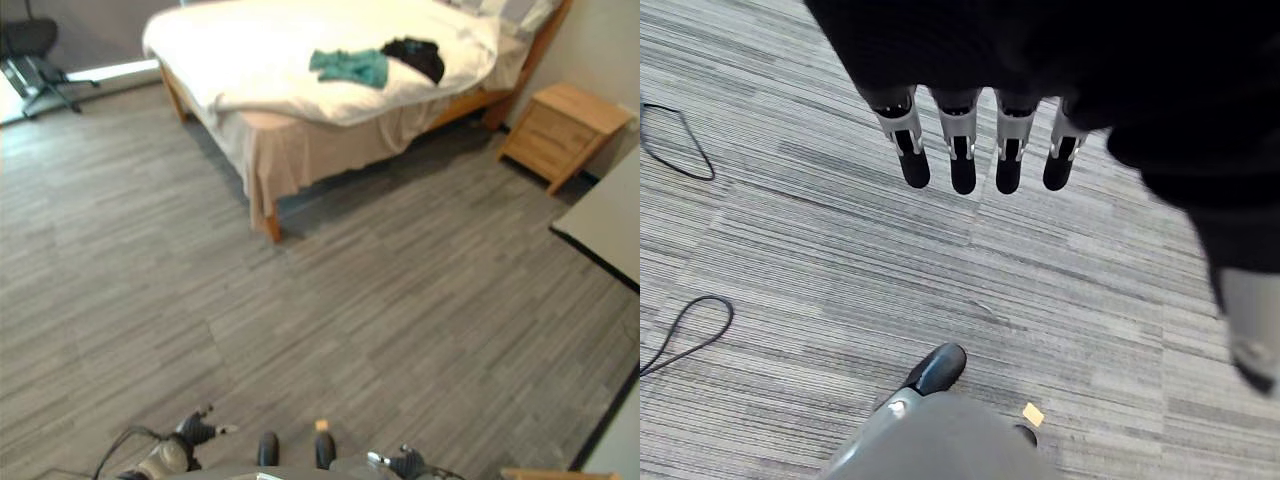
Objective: Tidy up the quilt and then pick up the clothes from the bed and put them into the laundry hamper.
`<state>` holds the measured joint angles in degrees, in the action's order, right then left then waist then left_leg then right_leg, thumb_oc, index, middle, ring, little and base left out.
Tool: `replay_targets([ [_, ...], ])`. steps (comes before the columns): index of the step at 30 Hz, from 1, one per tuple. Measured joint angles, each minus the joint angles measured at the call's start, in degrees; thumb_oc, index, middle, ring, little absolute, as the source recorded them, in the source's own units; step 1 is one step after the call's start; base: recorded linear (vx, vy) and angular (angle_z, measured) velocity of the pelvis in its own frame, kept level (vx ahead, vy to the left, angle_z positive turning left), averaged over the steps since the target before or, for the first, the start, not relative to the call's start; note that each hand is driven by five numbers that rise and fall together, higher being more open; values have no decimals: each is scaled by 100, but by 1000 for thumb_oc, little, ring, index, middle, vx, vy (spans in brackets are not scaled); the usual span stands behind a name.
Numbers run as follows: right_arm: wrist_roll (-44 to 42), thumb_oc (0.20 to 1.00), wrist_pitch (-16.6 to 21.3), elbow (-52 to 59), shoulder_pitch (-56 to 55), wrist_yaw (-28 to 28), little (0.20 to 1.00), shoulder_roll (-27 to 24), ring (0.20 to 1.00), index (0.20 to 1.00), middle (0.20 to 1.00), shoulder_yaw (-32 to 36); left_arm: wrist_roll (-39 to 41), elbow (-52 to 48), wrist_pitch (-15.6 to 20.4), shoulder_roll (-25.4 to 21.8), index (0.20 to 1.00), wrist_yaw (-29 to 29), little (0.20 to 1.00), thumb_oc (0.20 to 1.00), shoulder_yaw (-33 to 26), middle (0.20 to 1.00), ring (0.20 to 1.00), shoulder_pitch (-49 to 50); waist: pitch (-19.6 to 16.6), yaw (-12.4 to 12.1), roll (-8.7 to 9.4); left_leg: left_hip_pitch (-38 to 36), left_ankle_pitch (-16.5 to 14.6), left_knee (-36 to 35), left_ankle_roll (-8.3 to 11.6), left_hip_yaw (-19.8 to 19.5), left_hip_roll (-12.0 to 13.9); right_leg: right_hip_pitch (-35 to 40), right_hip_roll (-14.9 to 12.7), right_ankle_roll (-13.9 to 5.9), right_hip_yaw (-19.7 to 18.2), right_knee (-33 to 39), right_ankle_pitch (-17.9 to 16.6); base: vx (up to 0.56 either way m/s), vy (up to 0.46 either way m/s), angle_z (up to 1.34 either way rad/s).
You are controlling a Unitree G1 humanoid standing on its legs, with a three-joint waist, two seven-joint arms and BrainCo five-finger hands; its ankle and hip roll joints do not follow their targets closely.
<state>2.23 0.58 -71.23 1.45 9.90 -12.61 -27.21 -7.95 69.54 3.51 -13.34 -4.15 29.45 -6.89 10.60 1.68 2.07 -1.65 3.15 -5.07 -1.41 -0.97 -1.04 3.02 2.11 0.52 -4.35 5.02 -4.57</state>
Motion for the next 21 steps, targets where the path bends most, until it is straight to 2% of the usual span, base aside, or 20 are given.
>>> replay_targets([
  [4, 0, 1000, 67, 106, 170, 24, 1000, 19, 1000, 1000, 1000, 43, -2, -70, 31, -18, 1000, -36, 1000, 1000, -66, 1000, 1000, -88, 231, 125, 73, 51, 48, 2, 3, 52, -7, -98, -3, 6, -96, -2, -42, -34, -5, -9],
  [5, -1, 1000, 88, 111, 288, 33, 1000, 20, 1000, 1000, 1000, 54, -2, -115, 33, -29, 1000, -63, 1000, 1000, -75, 1000, 1000, -174, 448, 143, 81, 51, 61, 23, -3, 101, -20, -115, -19, 20, -123, -31, -69, -94, 17, -13],
  [7, 4, 1000, 99, 104, 393, 61, 1000, 20, 1000, 1000, 1000, 74, -2, -123, 46, -43, 1000, -92, 1000, 1000, -76, 1000, 1000, -223, 563, 113, 90, 155, 61, 36, -3, 210, -17, -262, -19, -6, -248, -31, -106, -57, 18, -23],
  [10, -10, 1000, 139, 101, 549, 144, 1000, 9, 1000, 1000, 1000, 236, -1, -109, 41, -44, 1000, -131, 1000, 1000, -180, 1000, 1000, -413, 881, 133, 57, 270, 41, 33, -22, 255, -26, -390, -22, -50, -278, -42, -155, 13, 28, -13],
  [12, -41, 1000, 165, 62, 557, 165, 1000, 3, 1000, 1000, 1000, 417, 9, -115, 41, -26, 1000, -230, 1000, 1000, -203, 1000, 1000, -538, 964, 159, 11, 227, -97, -2, -39, 224, 25, -417, 35, -56, -276, -171, -150, 110, 26, -6],
  [14, -115, 1000, 158, 41, 558, 176, 1000, 4, 1000, 1000, 1000, 629, 15, -118, 41, -7, 1000, -280, 1000, 1000, -230, 1000, 1000, -563, 1053, 167, -119, 100, -97, -2, -51, 188, 173, -544, 190, -129, -245, -636, -91, 145, 9, -3],
  [15, -270, 1000, 143, 34, 577, 176, 1000, -19, 1000, 1000, 1000, 732, 50, -154, 44, -11, 1000, -319, 1000, 1000, -294, 1000, 1000, -674, 1104, 242, -198, -17, -184, 22, -109, 164, 289, -853, 333, -403, -236, -1425, 108, 206, -6, 1],
  [16, -439, 1000, 143, 111, 591, 170, 1000, -17, 1000, 1000, 1000, 913, 78, -254, 169, -122, 1000, -335, 1000, 1000, -382, 1000, 1000, -496, 1167, 308, -336, -130, -210, 33, -144, 124, 348, -1482, 405, -643, -202, -2736, 532, 257, -25, -5],
  [17, -522, 1000, 168, 154, 480, 164, 1000, -46, 1000, 1000, 1000, 976, 88, -472, 304, -218, 1000, -334, 1000, 1000, -426, 1000, 1000, -382, 1167, 364, -307, -248, -320, 32, -141, 170, 335, -1757, 321, -693, -210, -3216, 641, 341, -50, 7],
  [18, -569, 1000, 177, 203, 423, 156, 1000, -68, 1000, 1000, 1000, 990, 101, -499, 272, -242, 1000, -341, 1000, 1000, -501, 1000, 1000, -320, 1165, 412, -302, -317, -361, 32, -162, 116, 333, -2017, 200, -678, -158, -3552, 684, 389, -96, 24],
  [19, -609, 1000, 122, 270, 406, 164, 1000, -56, 1000, 1000, 1000, 984, 162, -469, 165, -205, 1000, -348, 1000, 1000, -493, 1000, 1000, -333, 1177, 471, -368, -351, -439, 32, -130, 97, 333, -2276, -40, -612, 35, -3666, 805, 429, -124, 36],
  [20, -683, 1000, 93, 274, 406, 218, 1000, -42, 1000, 1000, 1000, 1010, 262, -469, 118, -198, 1000, -362, 1000, 1000, -473, 1000, 1000, -359, 1177, 486, -381, -361, -465, 33, -118, 91, 333, -2413, -198, -605, 158, -3541, 886, 290, -86, 27],
  [21, -699, 1000, 84, 262, 419, 243, 1000, -57, 1000, 1000, 1000, 1064, 329, -428, 109, -185, 1000, -400, 1000, 1000, -465, 1000, 1000, -352, 1154, 499, -367, -391, -511, 32, -71, 136, 325, -2575, -414, -572, 312, -3052, 926, 154, -43, -7],
])
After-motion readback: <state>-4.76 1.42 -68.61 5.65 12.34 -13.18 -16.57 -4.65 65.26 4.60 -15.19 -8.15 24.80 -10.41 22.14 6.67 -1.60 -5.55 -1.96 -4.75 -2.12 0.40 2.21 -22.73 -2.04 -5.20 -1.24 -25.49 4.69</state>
